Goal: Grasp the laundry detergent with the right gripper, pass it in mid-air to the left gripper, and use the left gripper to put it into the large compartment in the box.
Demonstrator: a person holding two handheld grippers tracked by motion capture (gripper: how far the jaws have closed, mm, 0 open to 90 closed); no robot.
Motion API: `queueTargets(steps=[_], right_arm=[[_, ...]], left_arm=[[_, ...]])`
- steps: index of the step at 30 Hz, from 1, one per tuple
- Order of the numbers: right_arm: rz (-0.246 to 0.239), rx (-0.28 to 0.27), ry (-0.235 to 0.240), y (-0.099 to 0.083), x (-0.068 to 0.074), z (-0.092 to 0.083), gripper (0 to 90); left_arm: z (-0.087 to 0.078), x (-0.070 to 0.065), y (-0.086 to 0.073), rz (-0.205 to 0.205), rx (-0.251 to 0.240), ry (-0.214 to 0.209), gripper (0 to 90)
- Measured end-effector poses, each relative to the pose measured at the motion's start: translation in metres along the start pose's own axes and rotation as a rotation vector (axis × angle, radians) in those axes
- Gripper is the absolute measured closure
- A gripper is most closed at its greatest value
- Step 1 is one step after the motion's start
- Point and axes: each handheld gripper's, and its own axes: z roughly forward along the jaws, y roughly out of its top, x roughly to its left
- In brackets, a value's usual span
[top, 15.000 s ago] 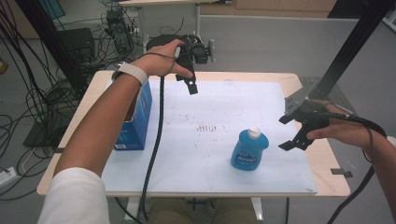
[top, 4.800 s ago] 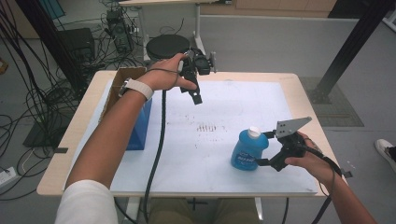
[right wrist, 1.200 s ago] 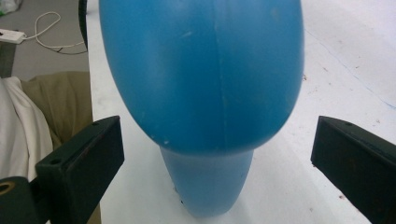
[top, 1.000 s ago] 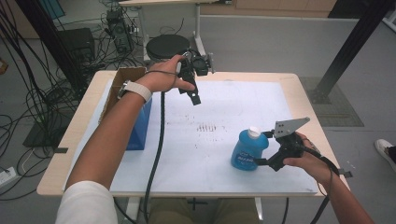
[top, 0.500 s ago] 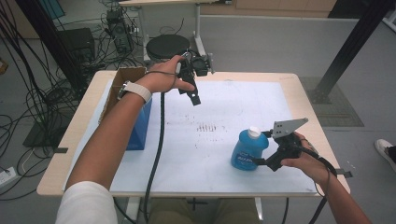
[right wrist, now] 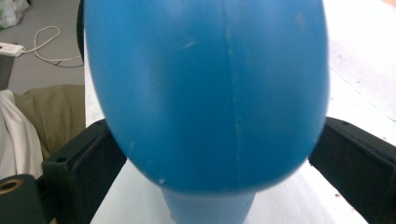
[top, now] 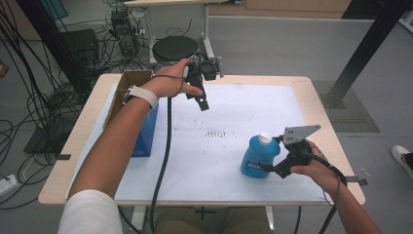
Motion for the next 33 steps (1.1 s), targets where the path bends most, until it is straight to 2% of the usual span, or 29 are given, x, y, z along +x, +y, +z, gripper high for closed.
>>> queueTargets(steps=[22, 33], right_arm=[[0.026, -0.099, 0.030, -0.012, 0.000, 0.012, 11.8], [0.025, -0.116, 0.032, -0.015, 0.000, 0.014, 15.5]], left_arm=[[0.004, 0.001, -0.001, -0.004, 0.005, -0.002, 13.2], [0.005, 0.001, 0.001, 0.003, 0.010, -0.006, 13.1]])
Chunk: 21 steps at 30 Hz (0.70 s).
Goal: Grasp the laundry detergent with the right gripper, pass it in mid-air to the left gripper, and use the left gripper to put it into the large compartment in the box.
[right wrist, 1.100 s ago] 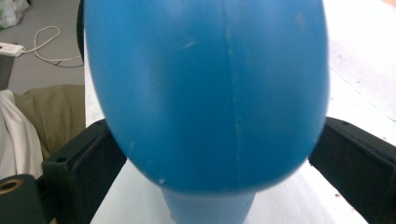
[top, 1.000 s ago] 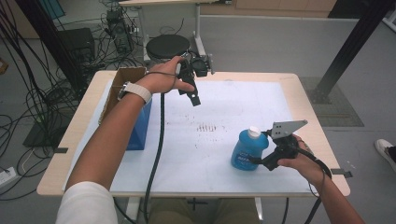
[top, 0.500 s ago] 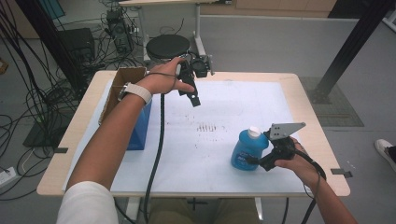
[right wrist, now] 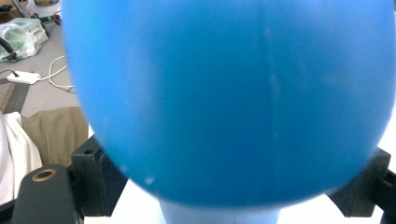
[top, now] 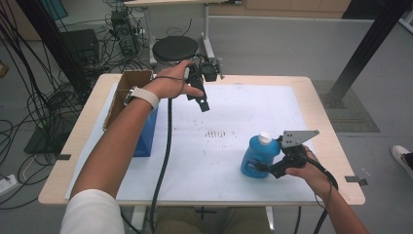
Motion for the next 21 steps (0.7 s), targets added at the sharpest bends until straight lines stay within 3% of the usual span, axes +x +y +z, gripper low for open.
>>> queueTargets(steps=[21], right_arm=[[-0.011, -0.032, 0.009, -0.0035, 0.0007, 0.0045, 23.6]], left_arm=[[0.0012, 0.0000, -0.0007, -0.008, -0.005, -0.001, 13.2]])
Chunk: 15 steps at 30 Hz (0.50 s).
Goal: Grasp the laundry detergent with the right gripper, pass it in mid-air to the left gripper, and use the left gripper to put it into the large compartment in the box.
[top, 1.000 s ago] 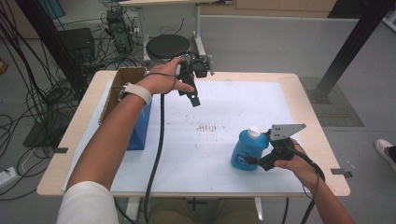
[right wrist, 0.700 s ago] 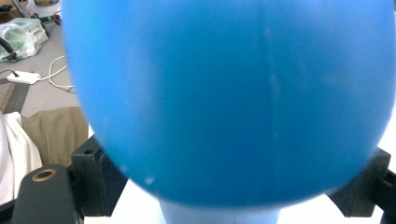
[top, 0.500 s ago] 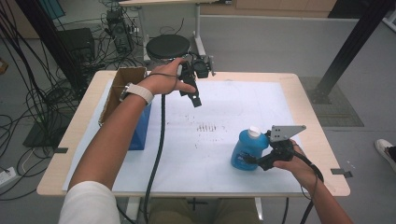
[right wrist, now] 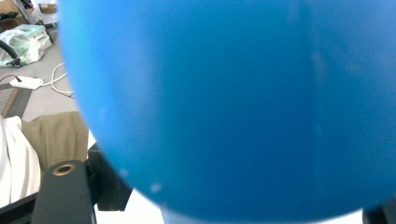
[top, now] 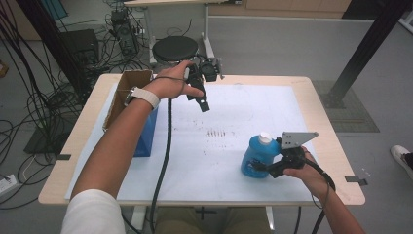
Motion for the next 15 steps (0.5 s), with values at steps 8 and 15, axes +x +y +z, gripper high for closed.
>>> queueTargets(steps=[8, 15], right_arm=[[-0.002, -0.005, 0.002, -0.0019, 0.0005, 0.0006, 25.8], [-0.003, -0.009, 0.006, -0.0034, 0.0005, 0.0009, 28.1]], left_arm=[[0.0013, 0.0000, 0.0000, -0.002, -0.001, 0.000, 13.3], [0.0021, 0.0006, -0.0005, 0.001, 0.006, -0.002, 13.3]])
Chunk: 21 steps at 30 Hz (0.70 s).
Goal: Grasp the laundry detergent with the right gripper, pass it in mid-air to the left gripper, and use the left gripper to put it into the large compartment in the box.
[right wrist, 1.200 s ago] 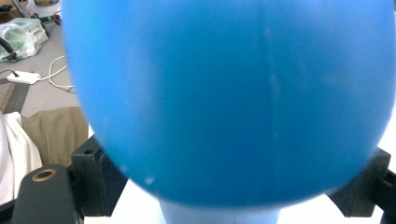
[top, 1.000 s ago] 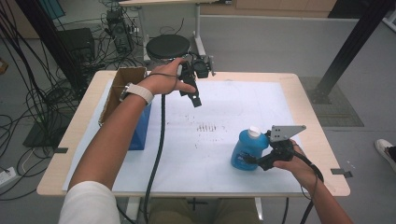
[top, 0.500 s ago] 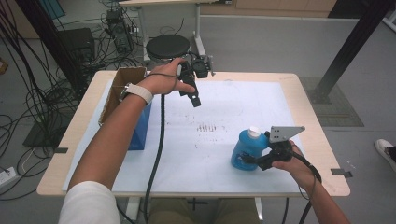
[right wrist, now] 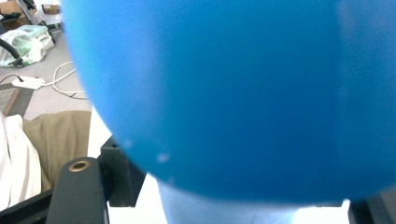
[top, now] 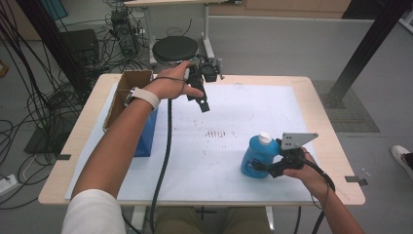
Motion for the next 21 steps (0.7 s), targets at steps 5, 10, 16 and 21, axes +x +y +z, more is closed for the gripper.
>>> queueTargets(steps=[5, 10, 16, 21], right_arm=[[-0.003, -0.004, 0.004, -0.0005, -0.0001, 0.0020, 30.1], [-0.012, -0.006, 0.008, 0.0006, 0.0002, 0.0028, 33.8], [-0.025, -0.007, 0.010, 0.0008, 0.0005, 0.0032, 38.0], [-0.027, -0.009, 0.007, -0.0005, 0.0007, 0.0036, 40.9]], left_arm=[[0.0015, -0.0007, -0.0004, -0.006, 0.000, -0.004, 13.3], [0.0009, -0.0001, -0.0008, -0.006, 0.002, -0.004, 13.3], [0.0014, 0.0003, -0.0010, -0.003, 0.000, -0.003, 13.3], [0.0019, 0.0002, -0.0011, -0.009, -0.005, -0.004, 13.3]])
